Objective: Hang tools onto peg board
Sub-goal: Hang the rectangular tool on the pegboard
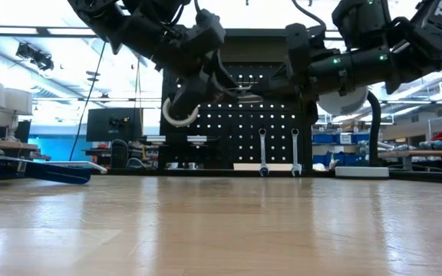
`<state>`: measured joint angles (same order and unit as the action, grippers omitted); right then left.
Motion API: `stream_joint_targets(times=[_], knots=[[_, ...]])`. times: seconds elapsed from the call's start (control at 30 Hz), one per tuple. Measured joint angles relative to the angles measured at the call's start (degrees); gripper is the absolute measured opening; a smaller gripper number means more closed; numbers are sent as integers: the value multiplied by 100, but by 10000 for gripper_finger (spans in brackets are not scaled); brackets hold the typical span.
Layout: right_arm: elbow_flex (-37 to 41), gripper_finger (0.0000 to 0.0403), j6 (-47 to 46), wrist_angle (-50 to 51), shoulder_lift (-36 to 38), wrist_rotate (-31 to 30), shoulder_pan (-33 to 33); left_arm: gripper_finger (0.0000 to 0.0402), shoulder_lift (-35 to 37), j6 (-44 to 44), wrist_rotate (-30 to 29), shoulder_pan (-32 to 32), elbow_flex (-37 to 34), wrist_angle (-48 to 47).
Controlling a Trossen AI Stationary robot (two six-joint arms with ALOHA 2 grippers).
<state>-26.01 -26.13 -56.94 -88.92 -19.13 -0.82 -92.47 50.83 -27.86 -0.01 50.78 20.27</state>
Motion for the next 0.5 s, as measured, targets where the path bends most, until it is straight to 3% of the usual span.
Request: stream_joint_targets(times=[0.23,0.5], knots=[[-1,52,-268,-13,4,-34,-4,227,0,-643,-312,0,-2,164],[3,52,-416,151,5,-202,-54,228,-4,-1407,-982,-86,-18,96]])
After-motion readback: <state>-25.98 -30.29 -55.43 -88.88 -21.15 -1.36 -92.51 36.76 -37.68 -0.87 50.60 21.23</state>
